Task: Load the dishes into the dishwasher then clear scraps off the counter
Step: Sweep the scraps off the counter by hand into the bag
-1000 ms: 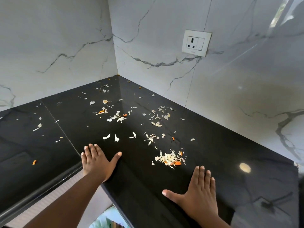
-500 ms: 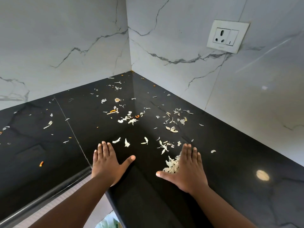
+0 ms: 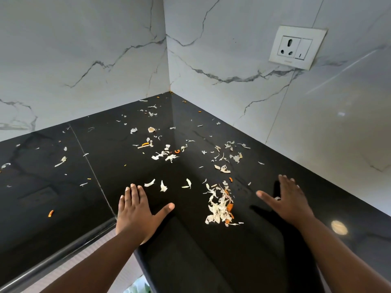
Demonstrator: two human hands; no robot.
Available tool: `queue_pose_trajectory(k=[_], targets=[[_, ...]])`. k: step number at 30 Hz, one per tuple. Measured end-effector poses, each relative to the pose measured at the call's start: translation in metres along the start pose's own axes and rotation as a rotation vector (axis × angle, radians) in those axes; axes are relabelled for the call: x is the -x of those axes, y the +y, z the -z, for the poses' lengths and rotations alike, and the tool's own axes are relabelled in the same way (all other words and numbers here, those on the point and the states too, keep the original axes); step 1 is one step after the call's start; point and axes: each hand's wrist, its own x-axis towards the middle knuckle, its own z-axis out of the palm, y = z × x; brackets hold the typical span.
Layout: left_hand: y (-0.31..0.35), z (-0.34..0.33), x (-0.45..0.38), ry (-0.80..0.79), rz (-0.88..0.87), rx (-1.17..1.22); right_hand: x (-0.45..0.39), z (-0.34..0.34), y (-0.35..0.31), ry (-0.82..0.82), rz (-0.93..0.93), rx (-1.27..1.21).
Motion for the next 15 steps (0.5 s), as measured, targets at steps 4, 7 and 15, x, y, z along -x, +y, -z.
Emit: queue_pose_trajectory(k=[4,7,15], targets=[[0.0,0.0,-0.001,0.001,0.006,0.008,0.004,-0.013,-0.04,-0.137,0.215,0.061],[-0.004,-0.002,0.0,-0.011,0.001,-0.004,0.027,-0.029,-0.085,-0.184,0.379,0.0],[-0.002,0.001,-0.004,-0.009,0.008,0.018,-0.013,-0.013,-0.094,-0.05,0.229,-0.529]])
